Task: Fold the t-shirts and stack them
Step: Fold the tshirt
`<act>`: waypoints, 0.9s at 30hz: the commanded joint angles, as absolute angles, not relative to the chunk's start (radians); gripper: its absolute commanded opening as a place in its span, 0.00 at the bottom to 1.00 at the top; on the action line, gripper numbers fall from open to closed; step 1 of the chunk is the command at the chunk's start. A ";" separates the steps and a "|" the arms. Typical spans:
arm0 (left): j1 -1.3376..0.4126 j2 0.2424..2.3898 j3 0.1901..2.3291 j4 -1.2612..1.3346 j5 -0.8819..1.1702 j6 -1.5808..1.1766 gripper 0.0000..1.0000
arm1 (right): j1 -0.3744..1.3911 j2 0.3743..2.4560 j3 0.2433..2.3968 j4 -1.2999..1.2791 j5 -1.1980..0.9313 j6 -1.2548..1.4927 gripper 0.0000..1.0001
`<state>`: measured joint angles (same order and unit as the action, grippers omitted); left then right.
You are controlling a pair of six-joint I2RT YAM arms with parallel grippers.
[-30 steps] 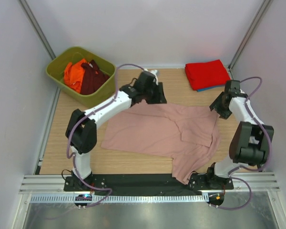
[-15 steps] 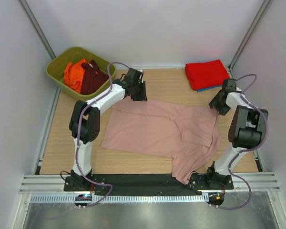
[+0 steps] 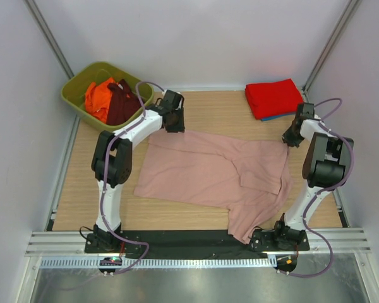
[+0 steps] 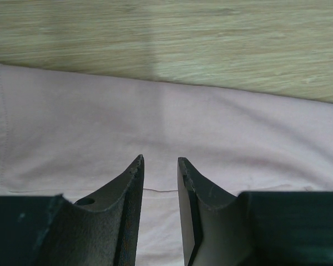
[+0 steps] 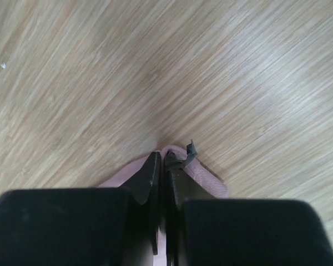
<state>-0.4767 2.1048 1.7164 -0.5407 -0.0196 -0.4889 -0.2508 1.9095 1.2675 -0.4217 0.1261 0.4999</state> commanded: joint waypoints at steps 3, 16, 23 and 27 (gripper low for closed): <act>-0.465 2.108 1.759 -0.552 -0.074 -0.463 0.32 | -0.259 1.908 1.289 -0.330 0.225 0.499 0.01; -0.451 2.224 1.807 -0.558 -0.201 -0.460 0.31 | -0.262 1.991 1.286 -0.103 0.226 0.514 0.01; -0.414 2.310 1.879 -0.615 -0.239 -0.500 0.30 | -0.255 2.068 1.373 -0.054 0.189 0.502 0.01; -0.410 2.335 1.887 -0.606 -0.252 -0.489 0.30 | -0.255 2.138 1.497 -0.089 0.190 0.508 0.01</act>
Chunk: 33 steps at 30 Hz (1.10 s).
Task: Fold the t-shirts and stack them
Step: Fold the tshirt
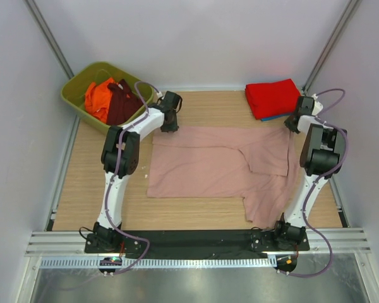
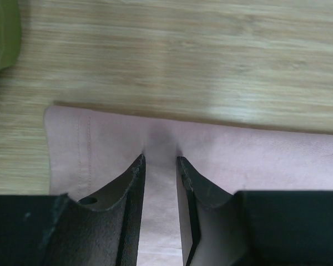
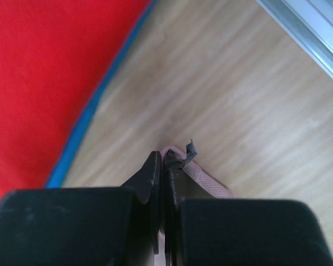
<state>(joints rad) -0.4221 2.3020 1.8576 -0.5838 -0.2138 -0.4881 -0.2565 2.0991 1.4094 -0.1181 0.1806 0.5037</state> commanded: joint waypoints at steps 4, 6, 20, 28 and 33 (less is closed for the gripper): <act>-0.411 2.345 1.907 -0.611 -0.247 -0.472 0.31 | -0.255 2.206 1.612 -0.231 0.234 0.506 0.11; -0.411 2.332 1.905 -0.612 -0.239 -0.474 0.32 | -0.253 2.214 1.675 -0.344 0.258 0.496 0.24; -0.485 1.996 1.703 -0.634 -0.255 -0.482 0.56 | -0.219 1.859 1.577 -0.750 0.479 0.436 0.77; -0.537 1.774 1.524 -0.667 -0.201 -0.555 0.56 | -0.215 1.700 1.471 -0.828 0.436 0.397 0.86; -0.537 1.585 1.313 -0.652 -0.138 -0.644 0.53 | -0.158 1.580 1.357 -0.821 0.272 0.437 0.86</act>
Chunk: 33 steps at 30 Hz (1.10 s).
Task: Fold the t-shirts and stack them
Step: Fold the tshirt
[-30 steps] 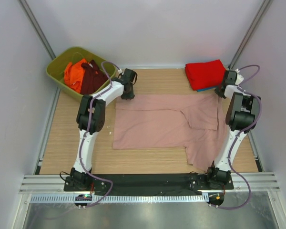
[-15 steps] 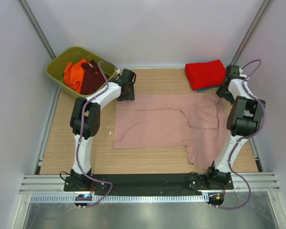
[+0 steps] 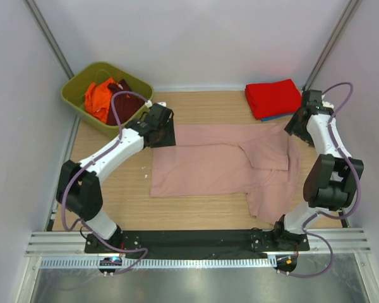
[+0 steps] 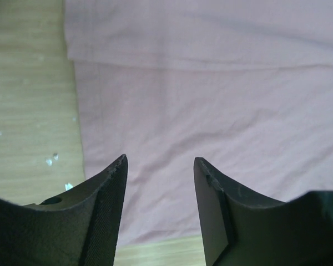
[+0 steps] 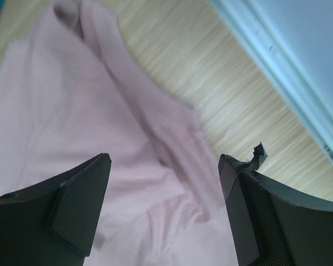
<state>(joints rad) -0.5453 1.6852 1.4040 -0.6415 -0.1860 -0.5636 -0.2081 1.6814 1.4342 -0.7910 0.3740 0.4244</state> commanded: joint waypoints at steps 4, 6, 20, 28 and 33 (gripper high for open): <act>-0.537 1.401 1.034 -0.582 -0.094 -0.799 0.50 | -0.055 1.445 1.232 -0.813 0.164 0.475 0.86; -0.535 1.309 0.884 -0.560 -0.094 -0.891 0.49 | 0.027 1.364 1.169 -0.808 0.144 0.494 0.86; -0.537 1.281 0.655 -0.489 -0.149 -1.091 0.55 | 0.199 1.106 1.025 -0.913 0.170 0.565 0.86; -0.537 1.307 0.586 -0.474 -0.106 -1.143 0.51 | 0.198 1.081 1.032 -0.925 0.170 0.546 0.86; -0.535 1.324 0.581 -0.491 -0.094 -1.144 0.50 | 0.196 1.144 1.061 -0.904 0.166 0.555 0.87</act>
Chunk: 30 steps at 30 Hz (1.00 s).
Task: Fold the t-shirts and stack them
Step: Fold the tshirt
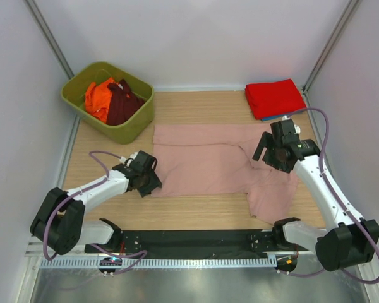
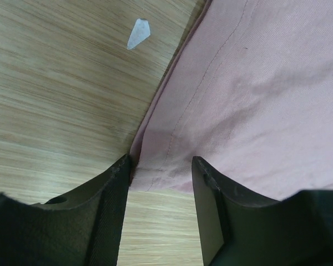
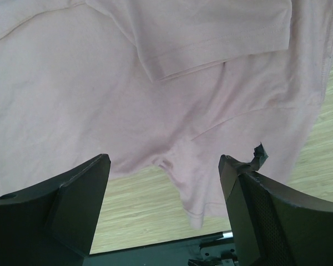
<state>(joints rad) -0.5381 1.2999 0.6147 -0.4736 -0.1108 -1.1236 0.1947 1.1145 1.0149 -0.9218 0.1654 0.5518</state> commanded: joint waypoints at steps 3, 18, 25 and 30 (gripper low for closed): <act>-0.537 1.370 0.577 -0.517 -0.077 -1.135 0.45 | 0.198 1.189 1.097 -0.903 0.158 0.572 0.86; -0.518 1.459 0.574 -0.645 0.017 -1.085 0.23 | -0.085 1.057 1.010 -1.157 0.227 0.778 0.60; -0.483 1.428 0.568 -0.672 0.021 -1.055 0.24 | -0.328 1.081 0.801 -1.108 0.143 0.736 0.59; -0.480 1.419 0.549 -0.670 0.029 -1.051 0.23 | -0.368 1.195 0.773 -1.039 0.172 0.721 0.65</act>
